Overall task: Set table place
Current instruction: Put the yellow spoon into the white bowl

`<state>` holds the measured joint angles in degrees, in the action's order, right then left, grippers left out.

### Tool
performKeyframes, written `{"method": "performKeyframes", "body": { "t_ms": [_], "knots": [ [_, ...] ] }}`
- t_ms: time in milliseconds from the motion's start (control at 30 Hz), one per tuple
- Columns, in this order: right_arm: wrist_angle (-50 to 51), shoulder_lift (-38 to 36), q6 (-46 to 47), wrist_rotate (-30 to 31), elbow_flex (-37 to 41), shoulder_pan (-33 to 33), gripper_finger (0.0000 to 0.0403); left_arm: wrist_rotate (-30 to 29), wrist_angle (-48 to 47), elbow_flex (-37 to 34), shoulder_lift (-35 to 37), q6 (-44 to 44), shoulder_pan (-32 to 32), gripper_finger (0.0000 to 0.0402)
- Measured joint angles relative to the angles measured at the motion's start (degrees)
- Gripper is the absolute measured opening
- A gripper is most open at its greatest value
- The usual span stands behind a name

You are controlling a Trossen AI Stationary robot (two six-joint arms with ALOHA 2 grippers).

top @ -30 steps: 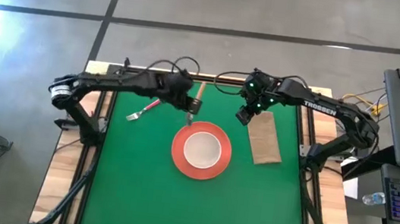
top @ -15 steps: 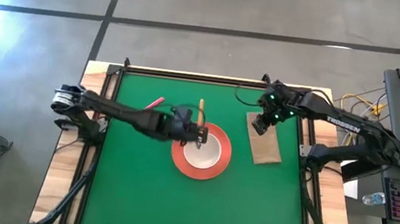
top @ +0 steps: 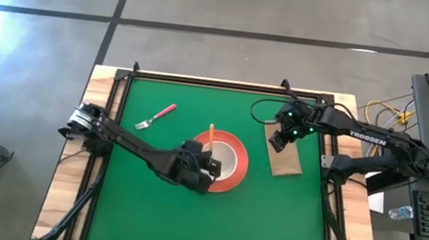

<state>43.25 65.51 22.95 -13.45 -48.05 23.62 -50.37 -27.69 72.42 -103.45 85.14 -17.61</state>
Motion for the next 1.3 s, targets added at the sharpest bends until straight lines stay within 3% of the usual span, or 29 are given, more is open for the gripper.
{"method": "performKeyframes", "body": {
  "t_ms": [467,600,833,1300],
  "knots": [
    [-4.6,0.2,2.6,1.5,-0.3,-2.4,0.0093,-6.4,-0.1,-0.2,-6.6,0.0,-0.1,0.0],
    [-4.6,0.2,2.6,1.8,-0.3,-2.4,0.0093,-6.4,0.1,-0.4,-6.5,0.0,0.1,0.0],
    [-4.8,0.3,2.6,3.2,-0.3,-2.3,0.0093,-1.3,-0.1,-0.4,-5.0,0.0,0.3,0.0002],
    [-5.1,0.3,1.9,4.7,-0.3,-2.3,0.0093,0.4,-1.4,-0.7,-4.3,0.0,0.4,0.0119]
  ]
}}
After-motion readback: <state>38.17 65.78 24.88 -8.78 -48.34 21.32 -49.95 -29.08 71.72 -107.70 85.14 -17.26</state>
